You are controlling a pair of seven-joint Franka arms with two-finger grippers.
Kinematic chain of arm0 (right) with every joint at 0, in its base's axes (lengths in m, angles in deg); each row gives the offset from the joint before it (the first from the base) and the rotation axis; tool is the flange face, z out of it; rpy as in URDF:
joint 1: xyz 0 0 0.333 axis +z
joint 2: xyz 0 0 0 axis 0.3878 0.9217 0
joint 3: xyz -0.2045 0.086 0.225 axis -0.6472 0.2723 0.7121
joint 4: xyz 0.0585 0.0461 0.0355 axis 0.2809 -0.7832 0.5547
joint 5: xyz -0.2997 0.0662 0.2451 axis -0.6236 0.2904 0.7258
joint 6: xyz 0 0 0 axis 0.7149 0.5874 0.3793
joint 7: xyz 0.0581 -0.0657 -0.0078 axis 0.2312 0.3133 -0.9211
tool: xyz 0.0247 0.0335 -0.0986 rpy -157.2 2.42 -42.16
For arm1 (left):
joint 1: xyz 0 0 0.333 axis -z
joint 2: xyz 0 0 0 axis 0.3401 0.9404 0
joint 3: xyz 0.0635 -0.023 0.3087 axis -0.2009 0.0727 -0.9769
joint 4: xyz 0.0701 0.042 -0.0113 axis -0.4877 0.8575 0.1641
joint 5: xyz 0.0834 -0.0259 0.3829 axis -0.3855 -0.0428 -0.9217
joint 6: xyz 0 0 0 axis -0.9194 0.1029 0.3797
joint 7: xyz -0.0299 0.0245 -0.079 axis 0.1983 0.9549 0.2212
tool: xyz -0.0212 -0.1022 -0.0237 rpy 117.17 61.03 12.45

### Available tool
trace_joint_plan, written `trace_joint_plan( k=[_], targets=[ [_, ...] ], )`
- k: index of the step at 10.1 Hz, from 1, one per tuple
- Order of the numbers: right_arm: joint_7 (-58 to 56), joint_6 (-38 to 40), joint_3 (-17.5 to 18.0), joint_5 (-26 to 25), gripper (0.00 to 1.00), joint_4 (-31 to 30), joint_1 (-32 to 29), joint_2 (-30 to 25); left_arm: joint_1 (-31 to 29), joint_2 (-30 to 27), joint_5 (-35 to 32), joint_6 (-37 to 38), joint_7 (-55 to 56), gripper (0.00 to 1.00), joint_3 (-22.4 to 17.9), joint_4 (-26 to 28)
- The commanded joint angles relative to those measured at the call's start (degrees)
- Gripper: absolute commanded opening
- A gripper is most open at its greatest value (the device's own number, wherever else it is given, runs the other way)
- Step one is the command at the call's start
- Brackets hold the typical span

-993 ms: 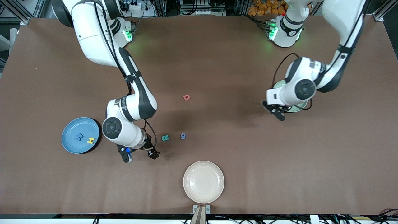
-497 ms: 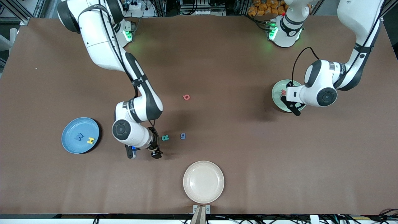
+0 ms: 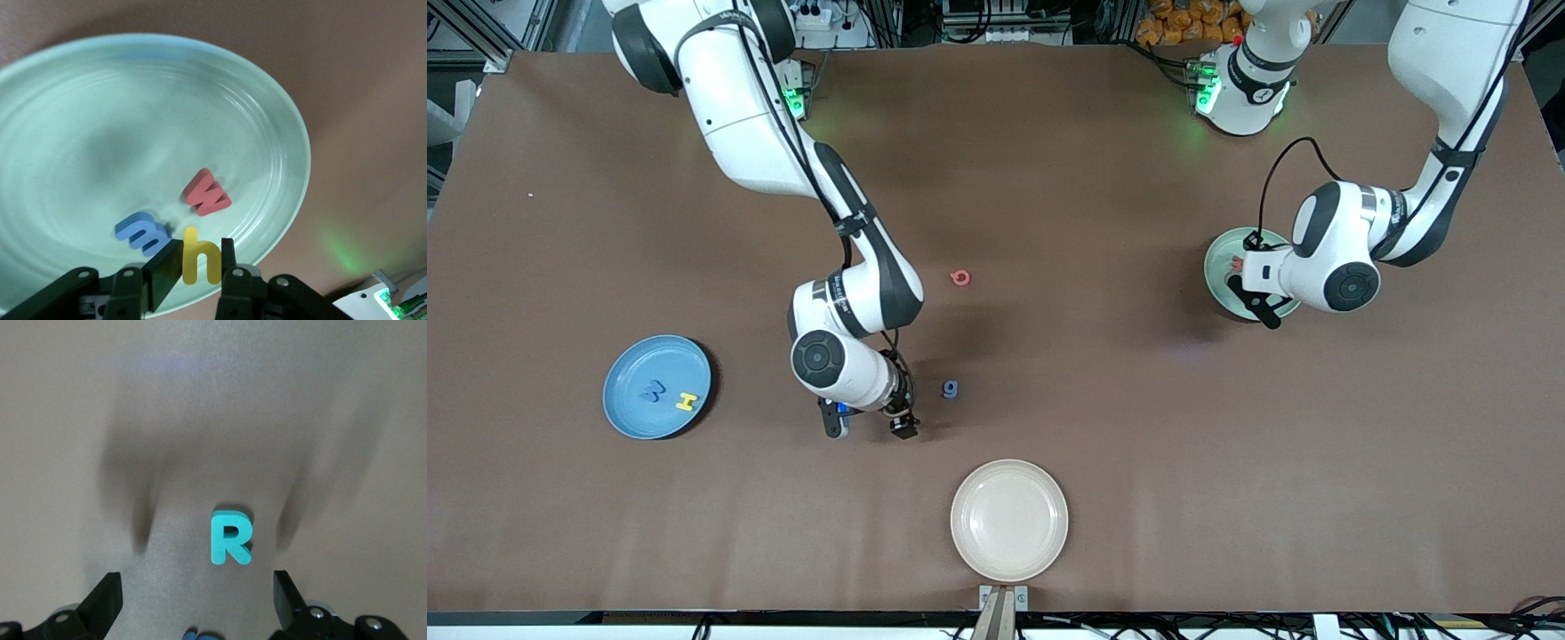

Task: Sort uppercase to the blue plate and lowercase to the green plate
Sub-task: 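Release the h on the green plate while the right gripper grasps the R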

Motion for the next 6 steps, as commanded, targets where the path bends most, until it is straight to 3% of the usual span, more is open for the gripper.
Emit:
trace_joint_plan(
  k=[1,2,3,4,5,6],
  targets=[
    [2.01,0.26,-0.77,-0.35,1.0,0.42,-0.13,0.55,0.54,0.16,-0.94,0.34,1.81,0.18,-0.47,0.19],
    [2.19,0.26,-1.73,-0.79,1.0,-0.45,-0.04,0.46,0.62,0.24,-0.94,0.34,1.81,0.23,-0.47,0.36],
    [2.28,0.17,-2.26,-0.79,1.0,-0.98,0.05,0.46,0.54,0.25,-0.94,0.6,1.89,0.38,-0.56,0.36],
    [4.02,0.08,-2.35,-0.88,1.0,-1.16,0.05,0.55,0.54,0.25,-0.94,0.69,2.24,0.46,-0.56,0.45],
    [6.04,0.08,-2.35,-1.4,1.0,-1.16,0.22,0.55,0.54,0.25,-0.94,0.87,2.51,0.62,-0.82,0.37],
    [7.19,0.0,-2.35,-1.5,1.0,-1.08,0.4,0.46,0.54,0.16,-0.94,1.04,2.51,0.65,-0.82,0.36]
  ],
)
